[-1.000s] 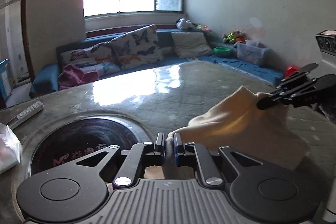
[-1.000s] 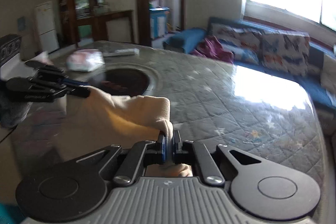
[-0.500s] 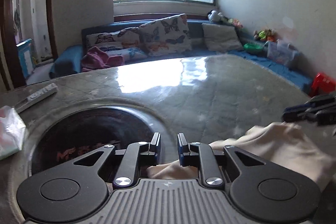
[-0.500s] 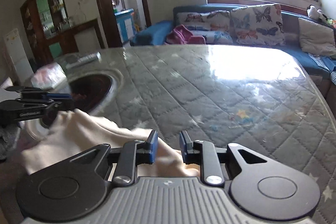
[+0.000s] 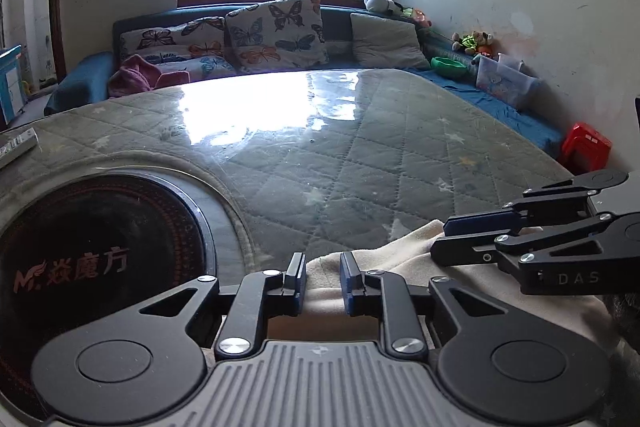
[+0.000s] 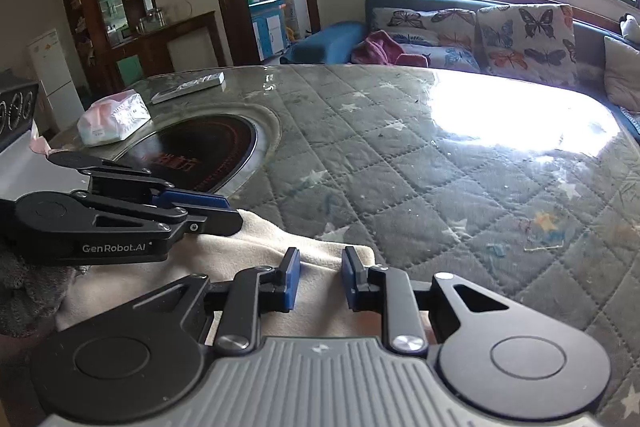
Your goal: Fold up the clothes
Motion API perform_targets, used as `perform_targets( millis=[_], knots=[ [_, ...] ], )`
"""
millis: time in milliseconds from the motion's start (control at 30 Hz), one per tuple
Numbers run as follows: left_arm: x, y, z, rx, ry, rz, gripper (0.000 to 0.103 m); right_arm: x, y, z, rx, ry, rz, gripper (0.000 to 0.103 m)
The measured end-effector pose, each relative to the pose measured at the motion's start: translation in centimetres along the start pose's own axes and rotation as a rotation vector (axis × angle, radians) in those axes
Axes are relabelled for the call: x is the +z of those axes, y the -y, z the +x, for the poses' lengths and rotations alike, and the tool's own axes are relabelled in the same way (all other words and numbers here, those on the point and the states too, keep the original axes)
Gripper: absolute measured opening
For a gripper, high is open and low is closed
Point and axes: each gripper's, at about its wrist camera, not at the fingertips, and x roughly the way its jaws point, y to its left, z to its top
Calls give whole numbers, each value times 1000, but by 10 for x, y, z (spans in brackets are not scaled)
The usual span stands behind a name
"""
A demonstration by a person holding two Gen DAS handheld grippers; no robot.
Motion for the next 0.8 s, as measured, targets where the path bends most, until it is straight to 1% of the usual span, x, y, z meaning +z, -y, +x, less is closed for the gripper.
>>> perform_targets(
  millis=[100, 133, 167, 200, 300, 367, 433, 533, 600, 800],
  knots=[
    [0, 0, -3, 3, 6, -12, 24, -1, 4, -2, 11, 11, 14, 22],
    [0, 0, -4, 4, 7, -17, 26, -2, 5, -5, 8, 18, 18, 22],
    [0, 0, -5, 6, 9, -21, 30, -1, 5, -9, 0, 29, 21, 22],
    [0, 0, -7, 6, 14, -25, 32, -2, 5, -13, -10, 36, 20, 22],
    [0, 6, -23, -6, 49, -19, 31, -8, 4, -28, -33, 40, 0, 22],
    [-2, 16, -35, -28, 72, 6, 29, -13, 5, -33, -48, 26, -14, 21],
    [-6, 27, -44, -68, 80, 30, 29, -18, 10, -33, -68, 11, -10, 20],
    [-14, 44, -51, -112, 74, 61, 29, -22, 24, -29, -70, 13, 29, 13],
    [-22, 55, -55, -138, 69, 91, 29, -21, 27, -31, -66, 20, 53, 12],
    [-43, 80, -60, -179, 68, 171, 29, -22, 11, -55, -49, 48, -14, 13]
  ],
)
